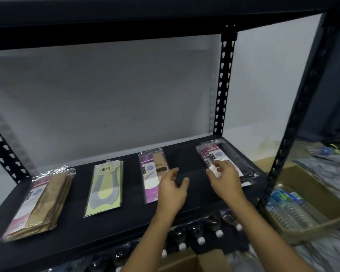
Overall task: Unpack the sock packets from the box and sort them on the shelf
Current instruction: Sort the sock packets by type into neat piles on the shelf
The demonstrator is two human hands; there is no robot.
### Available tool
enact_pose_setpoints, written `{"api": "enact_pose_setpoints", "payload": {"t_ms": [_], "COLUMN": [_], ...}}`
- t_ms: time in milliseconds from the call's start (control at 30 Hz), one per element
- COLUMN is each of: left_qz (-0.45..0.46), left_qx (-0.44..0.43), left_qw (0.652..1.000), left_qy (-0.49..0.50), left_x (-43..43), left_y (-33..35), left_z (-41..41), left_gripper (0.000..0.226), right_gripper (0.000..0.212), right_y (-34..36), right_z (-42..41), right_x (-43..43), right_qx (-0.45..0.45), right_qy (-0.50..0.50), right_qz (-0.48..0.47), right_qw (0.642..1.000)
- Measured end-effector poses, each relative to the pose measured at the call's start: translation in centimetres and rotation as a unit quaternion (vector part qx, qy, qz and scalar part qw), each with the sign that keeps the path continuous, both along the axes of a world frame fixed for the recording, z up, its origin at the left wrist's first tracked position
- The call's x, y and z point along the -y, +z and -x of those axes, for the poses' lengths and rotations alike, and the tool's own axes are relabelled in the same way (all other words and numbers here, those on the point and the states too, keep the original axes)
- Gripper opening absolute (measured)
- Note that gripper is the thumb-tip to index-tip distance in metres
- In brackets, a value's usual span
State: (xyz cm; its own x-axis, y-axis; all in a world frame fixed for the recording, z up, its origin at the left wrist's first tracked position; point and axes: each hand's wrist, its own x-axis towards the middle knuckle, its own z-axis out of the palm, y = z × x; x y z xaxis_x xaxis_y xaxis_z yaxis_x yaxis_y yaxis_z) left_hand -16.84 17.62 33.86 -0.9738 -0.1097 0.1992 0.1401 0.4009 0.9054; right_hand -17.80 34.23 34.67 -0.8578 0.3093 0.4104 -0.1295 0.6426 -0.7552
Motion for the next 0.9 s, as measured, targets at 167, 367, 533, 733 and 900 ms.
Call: {"api": "enact_pose_setpoints", "payload": {"t_ms": [167,367,533,733,900], "left_qz": [-0.005,-0.061,-0.108,-0.132,-0.153], "left_qx": [0.056,0.135,0.152,0.164,0.178], "left_qw": [0.996,0.984,0.978,0.973,0.967], "left_qy": [-0.063,-0.102,-0.093,-0.096,-0.102], "left_x": [-6.5,-11.3,-13.1,-14.1,-14.8], "left_y": [-0.3,-0.5,-0.7,-0.9,-1.0], "left_z": [0.5,1.3,1.6,1.8,2.2], "left_gripper": [0.055,0.056,0.039,0.038,0.038], "right_gripper": [0.032,0.052,0.041,0.039,0.035], "right_y": [1.3,0.3,-1.6,-2.4,-2.4], "right_z": [-0.6,0.8,2.2,3.0,3.1], "right_x": [-7.4,-12.1,-12.2,-12.8,-12.8], "right_qx": [0.001,0.116,0.171,0.174,0.172], "right_qy": [-0.069,-0.044,-0.01,0.025,0.039], "right_qz": [-0.058,-0.028,0.08,0.147,0.136], "right_qw": [0.996,0.992,0.982,0.973,0.975]}}
